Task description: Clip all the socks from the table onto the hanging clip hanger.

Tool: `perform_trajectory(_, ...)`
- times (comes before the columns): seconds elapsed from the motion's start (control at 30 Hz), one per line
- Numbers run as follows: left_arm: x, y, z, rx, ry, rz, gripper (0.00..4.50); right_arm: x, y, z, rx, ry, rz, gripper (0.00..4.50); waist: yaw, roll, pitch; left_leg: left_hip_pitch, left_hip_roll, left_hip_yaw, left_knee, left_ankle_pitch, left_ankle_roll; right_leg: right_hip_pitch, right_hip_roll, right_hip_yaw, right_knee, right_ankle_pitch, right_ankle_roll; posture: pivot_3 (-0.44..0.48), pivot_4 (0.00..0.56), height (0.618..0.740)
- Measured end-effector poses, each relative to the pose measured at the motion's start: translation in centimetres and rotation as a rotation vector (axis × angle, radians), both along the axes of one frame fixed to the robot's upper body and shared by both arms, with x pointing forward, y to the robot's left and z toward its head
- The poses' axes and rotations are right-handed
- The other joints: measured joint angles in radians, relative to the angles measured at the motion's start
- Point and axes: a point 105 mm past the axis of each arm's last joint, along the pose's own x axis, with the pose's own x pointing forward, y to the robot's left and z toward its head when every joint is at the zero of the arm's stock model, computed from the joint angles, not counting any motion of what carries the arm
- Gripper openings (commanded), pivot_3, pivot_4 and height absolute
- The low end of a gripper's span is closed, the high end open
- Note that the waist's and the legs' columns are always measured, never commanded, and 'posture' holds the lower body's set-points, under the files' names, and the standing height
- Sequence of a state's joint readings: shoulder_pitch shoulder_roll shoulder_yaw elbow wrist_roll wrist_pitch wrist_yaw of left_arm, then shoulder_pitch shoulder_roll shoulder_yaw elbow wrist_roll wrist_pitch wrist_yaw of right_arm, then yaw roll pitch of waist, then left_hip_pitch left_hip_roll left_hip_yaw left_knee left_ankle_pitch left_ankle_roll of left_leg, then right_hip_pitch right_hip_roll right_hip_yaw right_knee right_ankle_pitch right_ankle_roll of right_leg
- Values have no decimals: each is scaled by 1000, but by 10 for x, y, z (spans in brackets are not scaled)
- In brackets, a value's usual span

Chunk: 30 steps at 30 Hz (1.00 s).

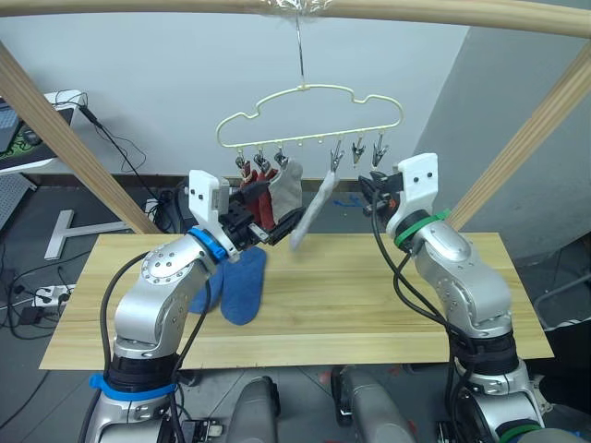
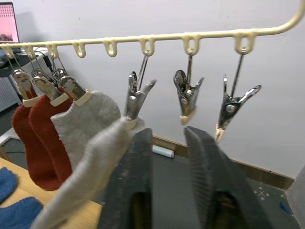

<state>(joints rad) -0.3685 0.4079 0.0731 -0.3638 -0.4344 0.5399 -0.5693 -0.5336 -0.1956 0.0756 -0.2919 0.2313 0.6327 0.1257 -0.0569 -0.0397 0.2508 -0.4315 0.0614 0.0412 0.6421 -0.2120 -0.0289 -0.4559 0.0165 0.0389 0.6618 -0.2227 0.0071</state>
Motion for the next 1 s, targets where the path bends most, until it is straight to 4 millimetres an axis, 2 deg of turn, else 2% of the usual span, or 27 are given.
perform_trajectory(0.17,-3,-3,9,-2,-28,-9,4500,13,0,-3,2,-3,-53,1230,6,0,0,0,0,1,0,0,0,0,0,-1,0,0,0,-2,254,740)
perform_trajectory(0.33,-3,-3,10,2,-25,-13,4500,29,-5,-16,5,36,-111,1230,7,1,0,0,0,1,0,0,0,0,0,-1,0,0,0,7,259,740)
perform_trajectory(0.67,-3,-3,16,10,-38,-21,4500,46,-1,-10,50,20,-116,1230,11,1,1,0,0,0,0,0,0,0,0,-1,0,0,0,18,262,740)
perform_trajectory(0.77,-3,-3,16,9,-39,-23,4500,46,-1,-9,57,11,-115,1779,13,1,1,0,0,0,0,0,0,0,0,-1,0,0,0,18,262,740)
perform_trajectory(1.0,-3,-3,16,9,-40,-23,4500,47,2,-6,70,-2,-108,4238,16,1,1,0,0,0,0,0,0,0,0,-1,1,0,0,18,262,740)
